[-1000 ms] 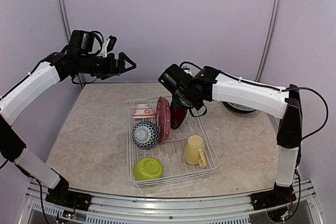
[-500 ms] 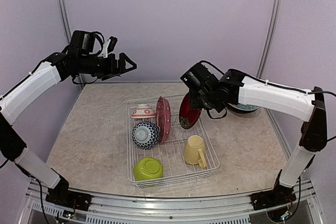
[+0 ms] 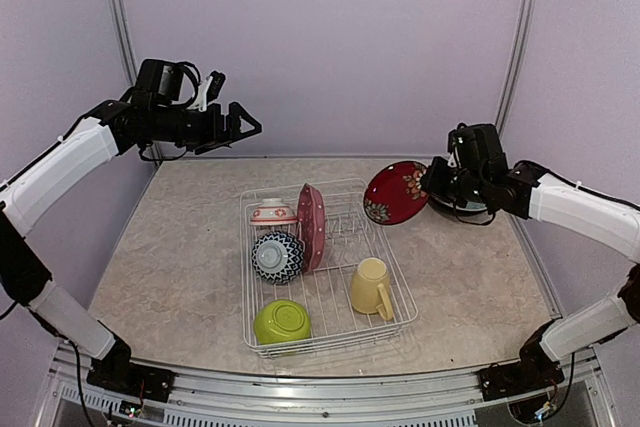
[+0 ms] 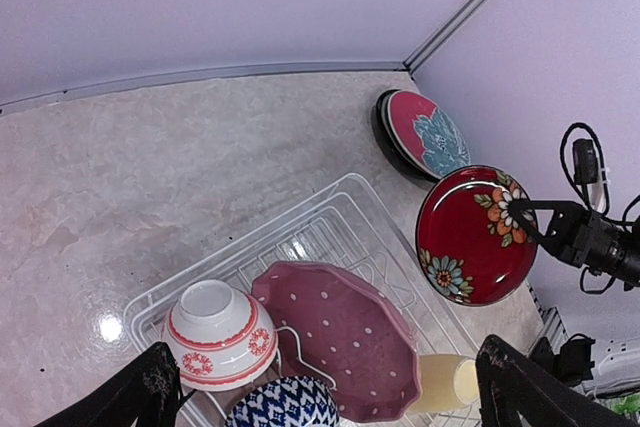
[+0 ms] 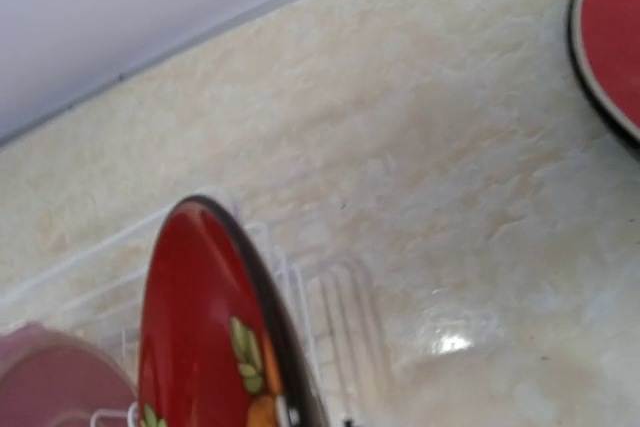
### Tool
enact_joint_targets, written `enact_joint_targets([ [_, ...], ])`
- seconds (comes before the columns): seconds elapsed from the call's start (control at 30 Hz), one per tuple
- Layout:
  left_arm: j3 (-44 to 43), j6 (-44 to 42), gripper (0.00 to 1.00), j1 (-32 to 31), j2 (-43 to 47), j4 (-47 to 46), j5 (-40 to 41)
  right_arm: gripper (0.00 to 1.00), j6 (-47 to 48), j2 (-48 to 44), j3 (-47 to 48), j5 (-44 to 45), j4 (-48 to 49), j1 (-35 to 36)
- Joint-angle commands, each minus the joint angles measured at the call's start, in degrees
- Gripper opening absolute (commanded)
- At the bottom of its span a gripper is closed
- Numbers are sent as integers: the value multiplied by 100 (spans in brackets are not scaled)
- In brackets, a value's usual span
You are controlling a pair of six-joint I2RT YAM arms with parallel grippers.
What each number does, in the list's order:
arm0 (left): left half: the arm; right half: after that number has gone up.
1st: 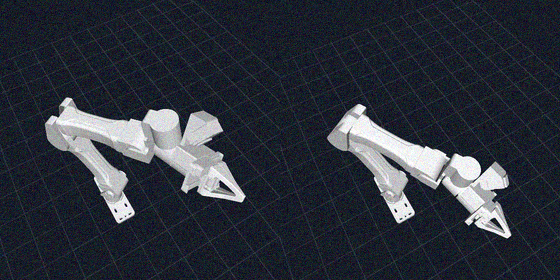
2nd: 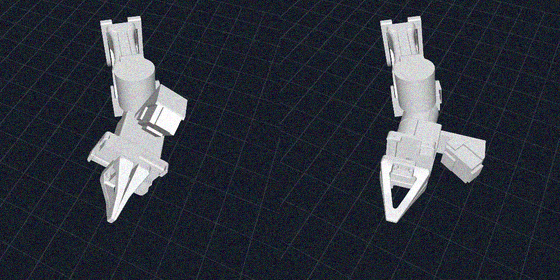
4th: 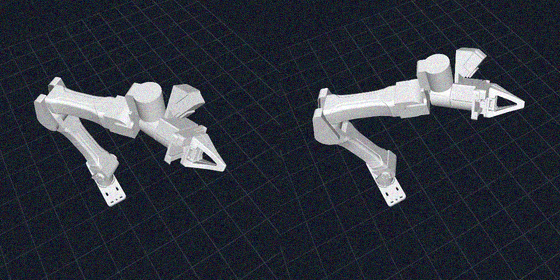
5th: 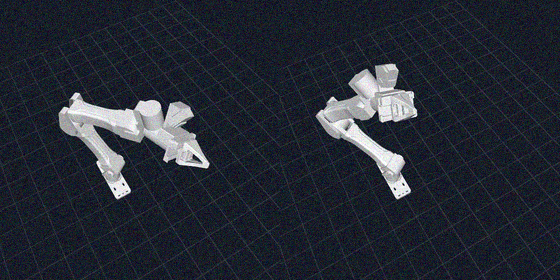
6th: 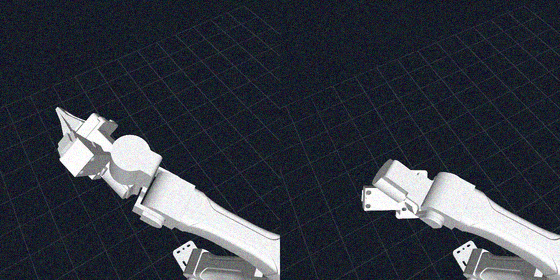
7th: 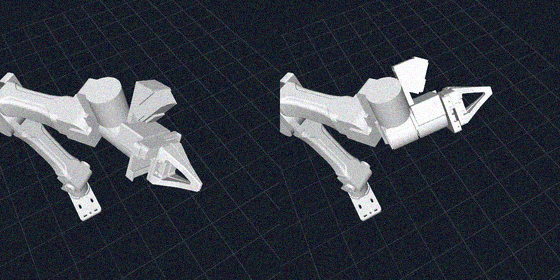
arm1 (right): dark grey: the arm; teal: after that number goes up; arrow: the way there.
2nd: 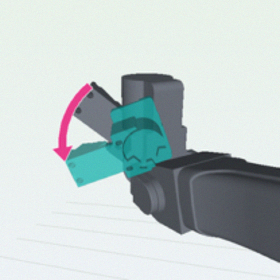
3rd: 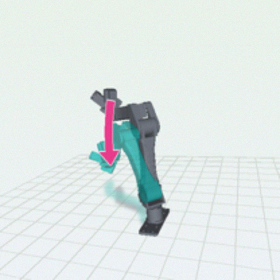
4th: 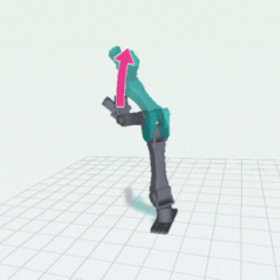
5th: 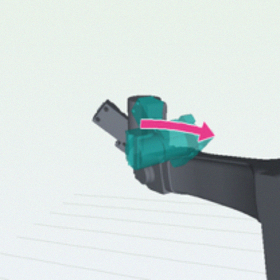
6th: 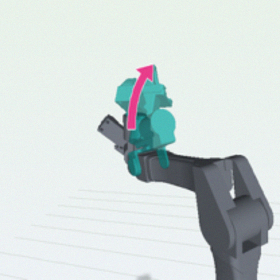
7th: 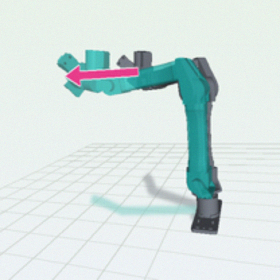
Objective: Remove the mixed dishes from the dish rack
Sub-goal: Place the plate with another plate.
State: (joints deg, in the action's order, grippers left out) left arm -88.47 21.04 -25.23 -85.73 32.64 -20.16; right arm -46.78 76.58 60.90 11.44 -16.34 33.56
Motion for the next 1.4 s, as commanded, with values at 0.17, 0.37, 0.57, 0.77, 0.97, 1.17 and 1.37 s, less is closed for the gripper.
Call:
enact_joint_targets([
  [0.17,-141,10,99,-39,-64,75,-3,0,-290,-266,-666,-1215,1328,-1904],
  [0.37,-142,-26,99,-39,-74,84,42,0,-305,244,-730,-1854,1858,-2943],
  [0.57,-162,-14,99,-34,-140,110,22,0,-50,1003,-438,-2120,2202,-3695],
  [0.77,-167,23,99,-35,-129,94,-74,0,267,1747,-11,-2504,2299,-4166],
  [0.97,-173,23,99,-36,-134,98,-79,0,281,2335,65,-3008,2918,-4399],
  [1.17,-170,-2,99,-34,-111,119,8,0,247,3030,280,-3286,3407,-4463],
  [1.37,-264,24,99,-37,-211,229,80,0,459,3499,556,-3307,3453,-4564],
])
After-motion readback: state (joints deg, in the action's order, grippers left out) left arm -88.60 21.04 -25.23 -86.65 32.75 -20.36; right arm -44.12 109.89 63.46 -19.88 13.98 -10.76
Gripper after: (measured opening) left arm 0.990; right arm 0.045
